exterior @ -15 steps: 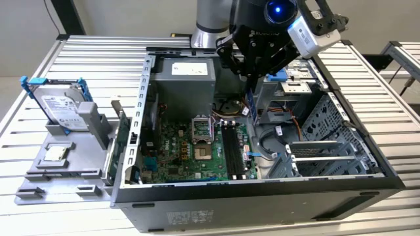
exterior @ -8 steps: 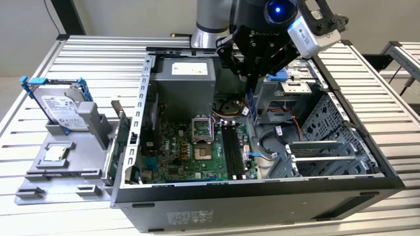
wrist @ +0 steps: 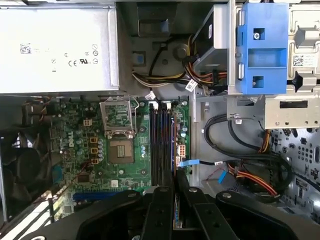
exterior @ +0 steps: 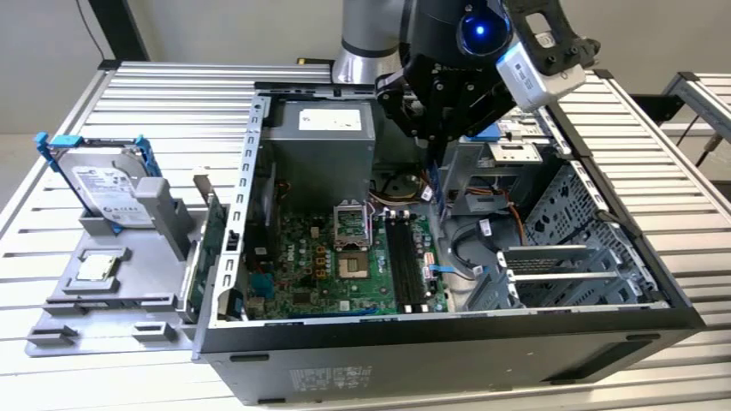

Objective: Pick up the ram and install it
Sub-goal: 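Insert the ram into the slot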

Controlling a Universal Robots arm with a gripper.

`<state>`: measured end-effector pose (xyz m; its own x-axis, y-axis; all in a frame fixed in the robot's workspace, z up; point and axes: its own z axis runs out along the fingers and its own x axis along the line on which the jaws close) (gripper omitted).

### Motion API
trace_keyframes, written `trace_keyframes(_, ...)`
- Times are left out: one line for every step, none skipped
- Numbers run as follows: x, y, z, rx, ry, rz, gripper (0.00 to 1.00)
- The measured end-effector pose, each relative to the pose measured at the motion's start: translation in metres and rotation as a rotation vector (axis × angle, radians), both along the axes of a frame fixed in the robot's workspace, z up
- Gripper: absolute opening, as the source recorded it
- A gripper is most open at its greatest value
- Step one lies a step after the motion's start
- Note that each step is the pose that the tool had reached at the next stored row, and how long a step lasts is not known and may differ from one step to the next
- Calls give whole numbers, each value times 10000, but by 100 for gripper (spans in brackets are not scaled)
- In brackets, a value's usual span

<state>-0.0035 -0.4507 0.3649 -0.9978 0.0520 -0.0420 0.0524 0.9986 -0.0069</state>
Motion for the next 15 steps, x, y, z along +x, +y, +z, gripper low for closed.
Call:
trace_keyframes(3, 0, -18, 5, 0, 0, 0)
trace_keyframes(5, 0, -36, 8, 0, -1, 0)
trace_keyframes(9, 0, -54, 10, 1, -1, 0)
trace_keyframes(13, 0, -72, 13, 0, 0, 0)
trace_keyframes(16, 0, -91, 14, 1, -1, 0)
trace_keyframes(19, 0, -110, 15, 1, -1, 0)
trace_keyframes(20, 0, -126, 16, 1, -2, 0)
trace_keyframes(23, 0, -146, 16, 0, -2, 0)
trace_keyframes(24, 0, -166, 17, 1, -1, 0)
trace_keyframes(24, 0, -183, 17, 1, -1, 0)
trace_keyframes(24, 0, -200, 18, 0, -1, 0)
trace_keyframes(24, 0, -219, 18, 0, -1, 0)
trace_keyframes(24, 0, -237, 18, 0, -1, 0)
trace_keyframes(24, 0, -253, 21, 1, -1, 0)
trace_keyframes(24, 0, -254, 36, 2, -1, 0)
